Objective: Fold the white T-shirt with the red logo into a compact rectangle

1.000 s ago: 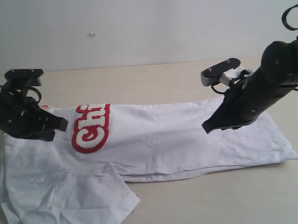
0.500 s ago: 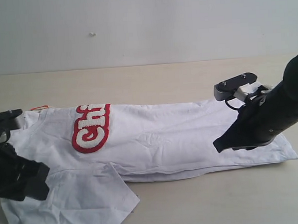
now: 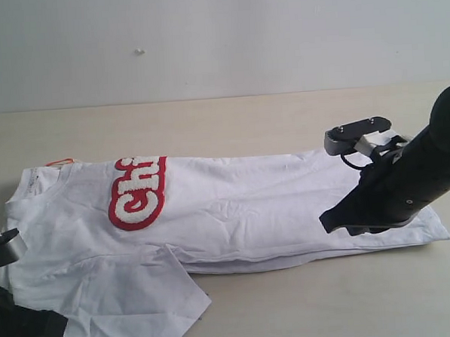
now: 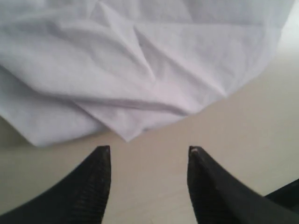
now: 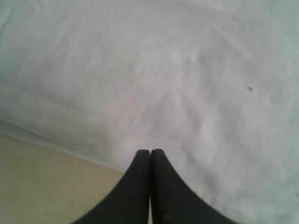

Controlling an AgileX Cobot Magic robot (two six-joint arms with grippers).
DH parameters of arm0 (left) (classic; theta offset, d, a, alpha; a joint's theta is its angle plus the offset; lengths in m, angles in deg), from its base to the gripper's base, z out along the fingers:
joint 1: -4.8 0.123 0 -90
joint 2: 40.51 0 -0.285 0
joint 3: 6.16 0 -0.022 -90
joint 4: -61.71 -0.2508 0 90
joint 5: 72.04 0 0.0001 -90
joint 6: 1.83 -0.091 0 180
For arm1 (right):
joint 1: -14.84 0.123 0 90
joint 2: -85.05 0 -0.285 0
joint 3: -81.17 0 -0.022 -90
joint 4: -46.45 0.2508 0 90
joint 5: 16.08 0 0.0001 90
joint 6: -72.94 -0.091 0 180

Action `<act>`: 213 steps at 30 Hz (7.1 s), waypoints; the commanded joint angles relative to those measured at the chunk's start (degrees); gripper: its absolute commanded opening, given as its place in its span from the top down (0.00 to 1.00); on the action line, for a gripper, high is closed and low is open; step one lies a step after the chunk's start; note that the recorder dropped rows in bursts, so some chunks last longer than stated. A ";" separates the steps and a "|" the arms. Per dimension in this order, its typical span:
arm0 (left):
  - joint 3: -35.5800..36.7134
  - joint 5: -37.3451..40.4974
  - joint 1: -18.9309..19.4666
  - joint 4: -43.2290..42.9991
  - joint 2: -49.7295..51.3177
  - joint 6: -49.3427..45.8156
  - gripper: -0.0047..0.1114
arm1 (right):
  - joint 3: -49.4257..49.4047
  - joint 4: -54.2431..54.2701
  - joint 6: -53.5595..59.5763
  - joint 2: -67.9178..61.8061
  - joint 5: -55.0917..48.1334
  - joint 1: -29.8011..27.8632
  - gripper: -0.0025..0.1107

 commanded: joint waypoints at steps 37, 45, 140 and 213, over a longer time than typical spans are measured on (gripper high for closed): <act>0.57 -7.71 -0.16 9.82 7.20 -2.56 0.53 | -0.28 0.39 0.36 0.71 0.41 -0.15 0.98; 0.57 -8.24 -0.16 11.55 7.20 -2.67 0.57 | -0.28 0.39 0.36 0.71 0.55 -0.15 0.98; -33.93 1.38 -0.16 -1.04 27.18 -5.83 0.96 | -0.28 1.31 0.47 0.58 0.66 -0.15 0.98; -49.72 -13.46 -1.75 43.91 44.00 -33.30 0.96 | -0.28 1.66 0.47 0.58 0.93 -0.15 0.98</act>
